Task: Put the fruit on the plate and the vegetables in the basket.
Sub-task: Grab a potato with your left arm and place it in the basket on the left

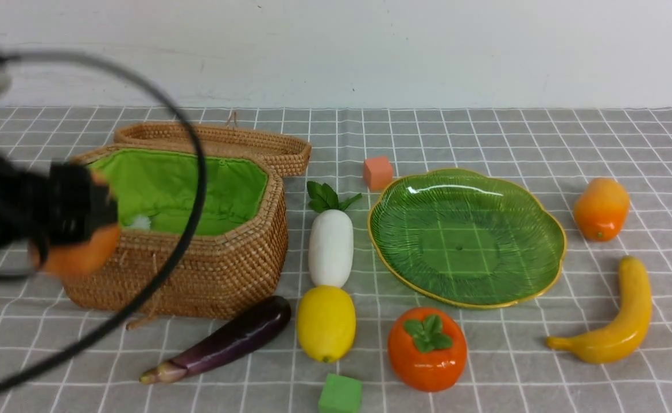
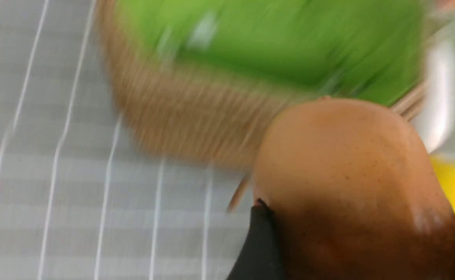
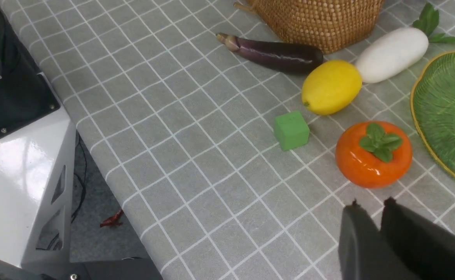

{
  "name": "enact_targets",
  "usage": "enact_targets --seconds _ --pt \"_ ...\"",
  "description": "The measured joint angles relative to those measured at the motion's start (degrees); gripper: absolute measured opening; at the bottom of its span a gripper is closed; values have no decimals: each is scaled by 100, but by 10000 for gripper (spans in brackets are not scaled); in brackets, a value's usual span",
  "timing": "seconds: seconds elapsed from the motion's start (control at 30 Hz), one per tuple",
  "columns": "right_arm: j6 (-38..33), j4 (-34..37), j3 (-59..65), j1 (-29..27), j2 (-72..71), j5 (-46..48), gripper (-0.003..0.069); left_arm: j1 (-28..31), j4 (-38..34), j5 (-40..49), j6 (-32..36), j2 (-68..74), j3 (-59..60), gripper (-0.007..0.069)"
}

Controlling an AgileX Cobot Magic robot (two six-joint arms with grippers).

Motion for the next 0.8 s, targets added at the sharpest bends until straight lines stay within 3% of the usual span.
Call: enact_targets --seconds 0.07,0.2,0.5,0.63,0.8 --pt "0 77 0 0 0 1 97 0 -97 -13 607 596 -733 570" --pt "0 100 0 0 0 1 97 0 -17 -18 980 1747 -1510 568" --pt "0 283 0 0 0 1 97 0 319 -56 925 3511 -2526 584" --pt "0 328 0 0 0 1 97 0 359 -7 793 3529 -2561 659" --pt "0 350 0 0 0 1 97 0 442 66 748 3428 -2579 666"
